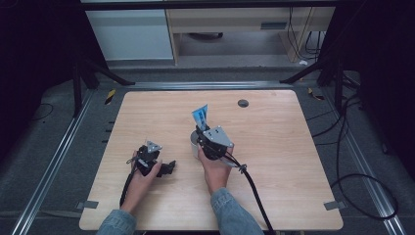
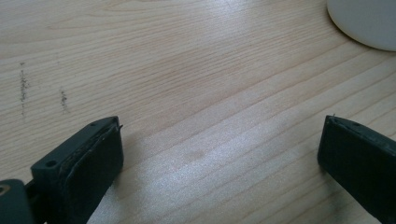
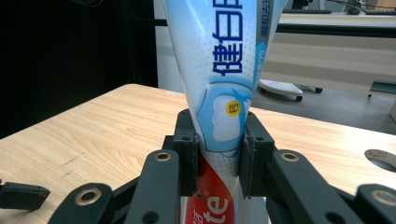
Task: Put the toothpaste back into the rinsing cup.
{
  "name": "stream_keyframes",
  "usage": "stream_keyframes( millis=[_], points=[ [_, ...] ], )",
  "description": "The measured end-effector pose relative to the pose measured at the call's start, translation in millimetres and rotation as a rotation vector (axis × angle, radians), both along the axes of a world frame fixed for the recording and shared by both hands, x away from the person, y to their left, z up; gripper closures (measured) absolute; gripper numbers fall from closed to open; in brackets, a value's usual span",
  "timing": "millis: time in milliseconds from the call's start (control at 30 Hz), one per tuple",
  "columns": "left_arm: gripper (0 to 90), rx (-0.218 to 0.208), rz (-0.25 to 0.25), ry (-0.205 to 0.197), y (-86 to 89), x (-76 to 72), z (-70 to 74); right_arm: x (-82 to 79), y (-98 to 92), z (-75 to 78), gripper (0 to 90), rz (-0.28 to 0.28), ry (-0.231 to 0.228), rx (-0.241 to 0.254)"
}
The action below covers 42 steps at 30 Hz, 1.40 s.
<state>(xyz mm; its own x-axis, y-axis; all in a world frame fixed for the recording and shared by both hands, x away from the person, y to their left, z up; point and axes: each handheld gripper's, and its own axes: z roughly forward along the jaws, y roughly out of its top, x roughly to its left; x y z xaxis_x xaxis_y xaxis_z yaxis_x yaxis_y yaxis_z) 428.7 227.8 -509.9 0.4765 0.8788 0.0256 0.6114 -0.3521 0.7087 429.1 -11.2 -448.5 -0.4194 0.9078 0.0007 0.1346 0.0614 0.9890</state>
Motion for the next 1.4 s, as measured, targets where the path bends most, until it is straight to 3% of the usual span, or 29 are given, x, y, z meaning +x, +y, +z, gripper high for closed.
stream_keyframes(
  millis=[700, 1033, 1400],
  points=[
    [0.0, 0.000, 0.000, 0.000, 0.0, 0.0, 0.0, 2.4, -0.9, -13.4, 71.8, -0.001, 0.039, 0.014],
    [0.0, 0.000, 0.000, 0.000, 0.0, 0.0, 0.0, 2.0, -3.4, -12.9, 71.0, 0.001, 0.044, 0.012],
    [0.0, 0.000, -0.001, 0.000, -0.4, 0.0, 0.0, 5.6, -13.4, -10.0, 70.2, 0.000, 0.088, 0.055]
  ],
)
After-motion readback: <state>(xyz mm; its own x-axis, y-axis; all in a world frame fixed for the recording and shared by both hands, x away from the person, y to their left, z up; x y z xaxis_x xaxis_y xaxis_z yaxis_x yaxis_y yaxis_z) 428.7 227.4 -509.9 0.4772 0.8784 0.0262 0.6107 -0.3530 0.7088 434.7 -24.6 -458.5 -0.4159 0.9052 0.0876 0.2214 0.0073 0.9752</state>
